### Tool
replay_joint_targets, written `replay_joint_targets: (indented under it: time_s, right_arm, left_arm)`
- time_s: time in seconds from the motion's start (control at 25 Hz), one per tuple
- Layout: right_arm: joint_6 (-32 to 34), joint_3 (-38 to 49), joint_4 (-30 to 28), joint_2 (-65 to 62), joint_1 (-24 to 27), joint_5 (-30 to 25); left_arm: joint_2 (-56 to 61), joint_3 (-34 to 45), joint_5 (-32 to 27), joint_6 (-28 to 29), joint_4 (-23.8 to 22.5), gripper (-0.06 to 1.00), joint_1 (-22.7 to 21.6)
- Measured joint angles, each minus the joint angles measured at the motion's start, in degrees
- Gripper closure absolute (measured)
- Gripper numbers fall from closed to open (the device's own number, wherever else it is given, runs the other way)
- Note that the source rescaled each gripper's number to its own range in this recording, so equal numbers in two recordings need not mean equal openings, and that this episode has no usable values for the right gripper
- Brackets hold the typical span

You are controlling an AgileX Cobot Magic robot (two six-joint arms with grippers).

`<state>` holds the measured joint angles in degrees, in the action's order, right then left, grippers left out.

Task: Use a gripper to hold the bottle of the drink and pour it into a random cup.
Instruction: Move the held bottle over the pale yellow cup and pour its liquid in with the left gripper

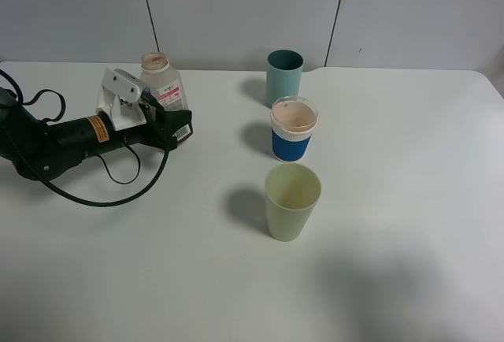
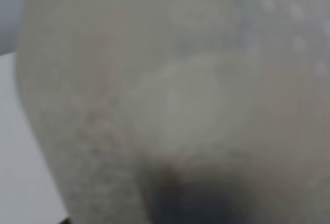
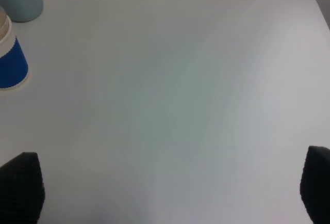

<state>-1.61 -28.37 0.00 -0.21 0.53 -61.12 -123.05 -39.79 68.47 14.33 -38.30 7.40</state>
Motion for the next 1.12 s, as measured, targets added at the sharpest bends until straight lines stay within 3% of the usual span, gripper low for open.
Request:
replay_joint_targets:
  time_s: [0.76, 1.12]
  right_arm:
    - [0.0, 0.0, 0.0, 0.0, 0.0, 0.0]
    - [0.0, 0.0, 0.0, 0.0, 0.0, 0.0]
  left_arm:
    - [10.2, 6.43, -4.73, 2.3, -0.63, 0.89, 0.04]
    - [11.51, 9.82, -6.9, -0.06, -0.62, 0.89, 3.77]
